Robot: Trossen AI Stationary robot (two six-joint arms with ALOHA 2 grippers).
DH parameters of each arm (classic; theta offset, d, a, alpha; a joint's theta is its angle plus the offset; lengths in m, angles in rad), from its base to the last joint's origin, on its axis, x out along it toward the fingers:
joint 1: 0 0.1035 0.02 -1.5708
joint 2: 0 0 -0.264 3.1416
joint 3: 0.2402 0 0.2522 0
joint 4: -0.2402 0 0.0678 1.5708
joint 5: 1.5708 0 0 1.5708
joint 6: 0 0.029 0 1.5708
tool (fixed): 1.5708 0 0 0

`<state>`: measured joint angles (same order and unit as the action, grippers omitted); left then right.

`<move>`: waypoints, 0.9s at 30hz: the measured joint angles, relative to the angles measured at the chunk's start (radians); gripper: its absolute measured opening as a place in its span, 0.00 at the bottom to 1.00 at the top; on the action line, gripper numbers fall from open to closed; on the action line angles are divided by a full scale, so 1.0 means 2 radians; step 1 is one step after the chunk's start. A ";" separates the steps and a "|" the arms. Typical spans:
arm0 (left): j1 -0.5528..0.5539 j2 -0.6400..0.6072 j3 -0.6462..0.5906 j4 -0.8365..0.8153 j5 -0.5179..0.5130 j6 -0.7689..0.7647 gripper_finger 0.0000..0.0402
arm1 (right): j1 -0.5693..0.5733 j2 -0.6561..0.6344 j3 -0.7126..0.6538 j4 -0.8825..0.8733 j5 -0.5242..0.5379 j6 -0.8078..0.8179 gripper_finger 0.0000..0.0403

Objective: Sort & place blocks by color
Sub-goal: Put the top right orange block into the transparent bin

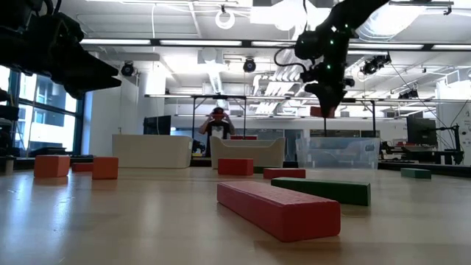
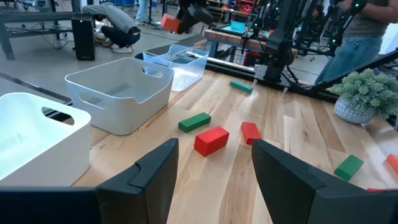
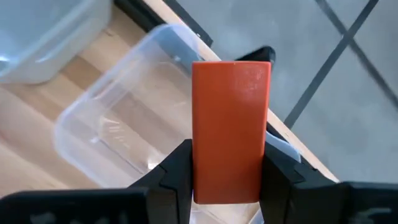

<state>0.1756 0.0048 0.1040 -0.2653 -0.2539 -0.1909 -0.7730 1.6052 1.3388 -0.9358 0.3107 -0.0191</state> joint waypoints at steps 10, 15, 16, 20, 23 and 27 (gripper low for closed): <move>0.000 0.000 0.000 0.000 -0.011 0.000 0.48 | -0.041 0.050 0.000 -0.002 -0.065 0.007 0.27; 0.000 0.000 0.000 0.000 -0.013 0.000 0.48 | -0.042 0.086 0.000 -0.006 -0.096 0.002 0.27; 0.000 0.000 0.000 0.000 -0.013 0.000 0.48 | -0.042 0.092 0.000 -0.007 -0.096 -0.001 0.27; 0.000 0.000 0.000 0.000 -0.013 -0.003 0.48 | -0.042 0.112 -0.001 -0.010 -0.109 -0.006 0.27; 0.000 0.000 0.000 0.000 -0.014 -0.022 0.48 | -0.042 0.121 -0.001 -0.012 -0.107 -0.006 0.27; 0.000 0.000 0.000 0.000 -0.014 -0.054 0.48 | -0.042 0.126 -0.001 -0.012 -0.108 -0.008 0.27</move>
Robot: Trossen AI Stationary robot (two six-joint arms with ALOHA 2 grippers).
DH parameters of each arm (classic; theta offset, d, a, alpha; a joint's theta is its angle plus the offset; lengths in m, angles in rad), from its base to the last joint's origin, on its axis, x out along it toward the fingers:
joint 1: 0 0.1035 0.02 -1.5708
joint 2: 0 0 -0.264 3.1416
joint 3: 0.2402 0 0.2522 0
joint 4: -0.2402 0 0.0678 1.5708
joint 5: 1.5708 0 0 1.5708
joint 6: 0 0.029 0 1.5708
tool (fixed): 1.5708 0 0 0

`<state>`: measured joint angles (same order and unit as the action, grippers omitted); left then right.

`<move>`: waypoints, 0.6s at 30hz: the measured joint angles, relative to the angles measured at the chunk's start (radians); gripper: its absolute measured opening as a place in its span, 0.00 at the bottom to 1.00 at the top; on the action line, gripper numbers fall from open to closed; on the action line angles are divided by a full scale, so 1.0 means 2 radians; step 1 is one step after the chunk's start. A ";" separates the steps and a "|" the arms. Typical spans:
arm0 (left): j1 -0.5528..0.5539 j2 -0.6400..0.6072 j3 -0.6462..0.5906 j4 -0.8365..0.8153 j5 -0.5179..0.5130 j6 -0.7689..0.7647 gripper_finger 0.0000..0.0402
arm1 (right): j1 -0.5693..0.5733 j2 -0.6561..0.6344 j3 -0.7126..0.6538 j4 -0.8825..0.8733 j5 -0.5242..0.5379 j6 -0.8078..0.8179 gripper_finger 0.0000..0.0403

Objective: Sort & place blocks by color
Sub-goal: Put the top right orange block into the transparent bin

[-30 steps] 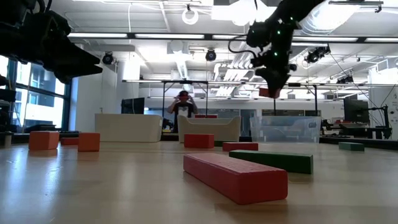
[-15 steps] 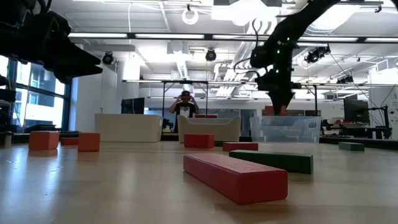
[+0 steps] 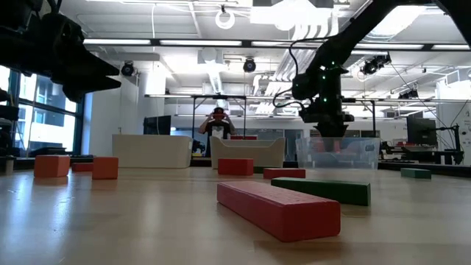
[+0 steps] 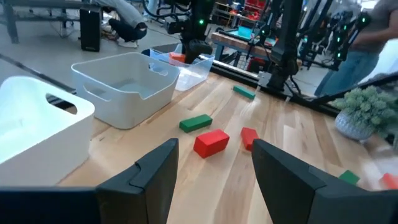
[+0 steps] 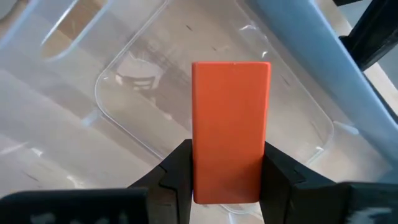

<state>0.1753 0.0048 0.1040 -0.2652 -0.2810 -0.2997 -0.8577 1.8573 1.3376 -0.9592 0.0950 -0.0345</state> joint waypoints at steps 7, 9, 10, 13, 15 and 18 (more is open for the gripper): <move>0.000 0.000 0.000 0.021 0.000 -0.093 0.48 | -0.004 0.007 0.000 0.002 0.001 0.004 0.27; 0.000 0.000 0.000 0.037 0.000 -0.109 0.48 | -0.007 0.007 0.000 0.003 0.000 0.004 0.27; 0.000 0.000 0.000 0.047 0.000 -0.115 0.48 | -0.008 0.007 0.000 0.003 0.000 0.004 0.27; 0.000 0.000 0.000 0.080 0.000 -0.124 0.48 | -0.012 0.007 0.000 0.003 0.000 0.004 0.27; 0.000 0.000 0.000 0.100 0.000 -0.124 0.48 | -0.014 0.007 0.000 0.003 0.000 0.004 0.27; 0.000 0.000 0.000 0.124 -0.006 -0.124 0.48 | -0.019 0.007 0.000 0.007 0.001 0.005 0.27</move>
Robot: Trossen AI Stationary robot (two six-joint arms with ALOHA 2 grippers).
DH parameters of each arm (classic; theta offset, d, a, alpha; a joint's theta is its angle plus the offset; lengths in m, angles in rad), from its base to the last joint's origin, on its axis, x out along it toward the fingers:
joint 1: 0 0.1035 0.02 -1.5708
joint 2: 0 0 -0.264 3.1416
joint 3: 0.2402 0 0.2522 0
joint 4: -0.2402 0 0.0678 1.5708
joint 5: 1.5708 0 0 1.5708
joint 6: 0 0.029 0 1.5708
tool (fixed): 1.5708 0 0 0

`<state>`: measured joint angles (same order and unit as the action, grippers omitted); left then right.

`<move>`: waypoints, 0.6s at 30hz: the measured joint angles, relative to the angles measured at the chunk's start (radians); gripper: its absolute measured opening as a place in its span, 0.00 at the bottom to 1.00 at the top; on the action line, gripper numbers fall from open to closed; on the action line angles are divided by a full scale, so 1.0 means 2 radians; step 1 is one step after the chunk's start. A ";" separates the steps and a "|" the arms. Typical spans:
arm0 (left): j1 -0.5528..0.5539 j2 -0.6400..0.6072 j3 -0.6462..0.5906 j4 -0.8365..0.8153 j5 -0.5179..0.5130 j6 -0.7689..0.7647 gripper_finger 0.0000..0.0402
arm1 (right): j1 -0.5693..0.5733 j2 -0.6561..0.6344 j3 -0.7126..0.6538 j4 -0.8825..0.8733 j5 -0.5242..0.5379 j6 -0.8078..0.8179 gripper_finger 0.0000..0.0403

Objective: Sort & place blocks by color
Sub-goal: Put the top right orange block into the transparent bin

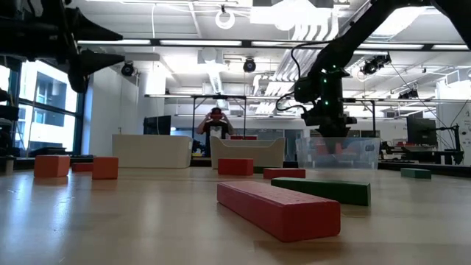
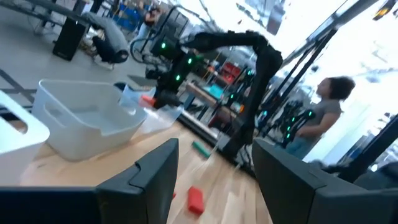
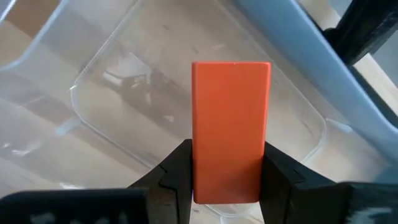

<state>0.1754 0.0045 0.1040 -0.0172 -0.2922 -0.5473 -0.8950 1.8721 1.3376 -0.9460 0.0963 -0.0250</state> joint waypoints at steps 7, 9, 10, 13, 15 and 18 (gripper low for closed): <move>0.000 0.000 0.000 0.010 -0.004 0.000 0.48 | -0.004 0.000 0.000 0.011 0.000 0.012 0.27; 0.000 0.000 0.000 0.010 -0.004 0.000 0.48 | -0.004 0.000 0.000 0.010 0.000 0.013 0.27; 0.000 0.000 0.000 0.009 -0.004 0.000 0.48 | -0.004 0.000 0.000 0.010 0.000 0.013 0.27; 0.000 0.000 0.000 0.008 -0.004 0.000 0.48 | -0.004 0.000 0.000 0.007 0.000 0.014 0.27; 0.000 0.000 0.000 0.008 -0.004 0.000 0.48 | -0.004 0.000 0.000 0.007 -0.002 0.014 0.27; 0.000 0.000 0.000 0.007 -0.004 0.000 0.48 | -0.004 0.001 0.000 0.003 -0.007 0.014 0.27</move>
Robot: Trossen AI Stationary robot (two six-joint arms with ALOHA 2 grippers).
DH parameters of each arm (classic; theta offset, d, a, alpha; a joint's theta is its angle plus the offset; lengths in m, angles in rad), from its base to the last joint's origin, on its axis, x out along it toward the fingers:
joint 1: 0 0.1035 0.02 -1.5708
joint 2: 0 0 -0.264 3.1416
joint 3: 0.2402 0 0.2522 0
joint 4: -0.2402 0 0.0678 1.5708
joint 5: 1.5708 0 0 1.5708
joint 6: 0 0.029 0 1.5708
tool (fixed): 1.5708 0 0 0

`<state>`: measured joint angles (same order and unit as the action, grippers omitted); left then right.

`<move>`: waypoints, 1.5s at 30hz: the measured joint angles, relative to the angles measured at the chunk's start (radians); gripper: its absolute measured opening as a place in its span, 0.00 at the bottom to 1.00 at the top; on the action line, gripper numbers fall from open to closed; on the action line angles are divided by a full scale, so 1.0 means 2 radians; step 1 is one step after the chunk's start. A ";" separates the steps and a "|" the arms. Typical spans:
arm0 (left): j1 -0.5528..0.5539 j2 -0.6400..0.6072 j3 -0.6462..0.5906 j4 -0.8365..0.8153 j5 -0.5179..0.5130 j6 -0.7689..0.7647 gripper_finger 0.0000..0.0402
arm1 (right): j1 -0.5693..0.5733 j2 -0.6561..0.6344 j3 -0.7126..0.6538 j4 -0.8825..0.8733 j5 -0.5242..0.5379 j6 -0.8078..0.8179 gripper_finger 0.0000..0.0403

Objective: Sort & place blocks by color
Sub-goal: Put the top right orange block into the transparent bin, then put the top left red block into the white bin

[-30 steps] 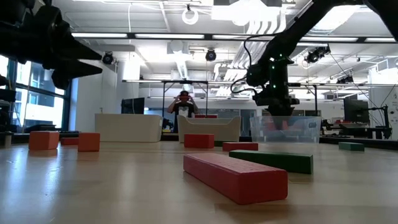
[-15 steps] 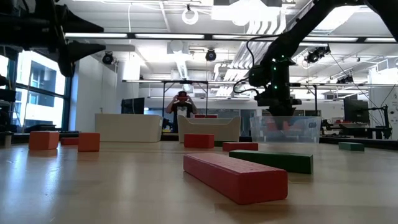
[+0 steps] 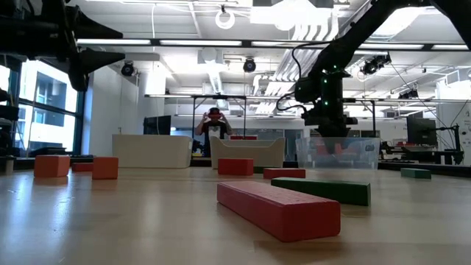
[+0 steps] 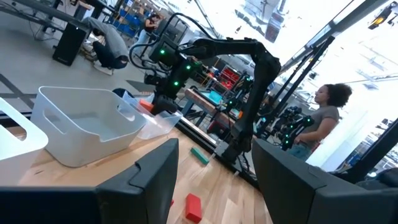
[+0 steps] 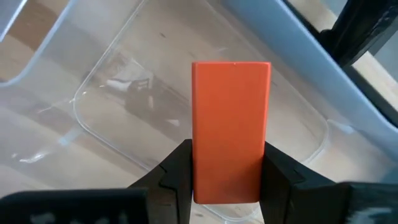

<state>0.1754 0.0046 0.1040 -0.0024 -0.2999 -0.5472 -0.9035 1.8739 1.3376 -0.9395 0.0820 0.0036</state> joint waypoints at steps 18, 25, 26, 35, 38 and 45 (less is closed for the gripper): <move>0.000 0.000 0.000 0.000 0.000 0.000 0.48 | 0.000 0.006 0.000 -0.013 -0.004 0.020 0.33; 0.000 0.000 0.000 0.000 0.000 0.000 0.48 | 0.001 0.006 0.000 -0.013 0.002 0.020 0.43; 0.000 0.000 0.000 0.000 0.000 0.000 0.48 | 0.001 0.006 0.000 -0.013 0.002 0.020 0.44; 0.000 0.000 0.000 0.005 0.002 0.002 0.48 | 0.001 0.006 0.035 -0.041 0.002 0.041 0.47; 0.000 0.000 0.000 0.005 0.005 0.001 0.48 | 0.001 0.006 0.061 -0.078 0.002 0.043 0.47; 0.000 0.019 0.042 -0.008 0.006 0.050 0.48 | 0.002 0.006 0.121 -0.148 0.002 0.065 0.47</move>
<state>0.1756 0.0429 0.1874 -0.0192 -0.2889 -0.4467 -0.8998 1.8866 1.5806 -1.2358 0.0856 0.1345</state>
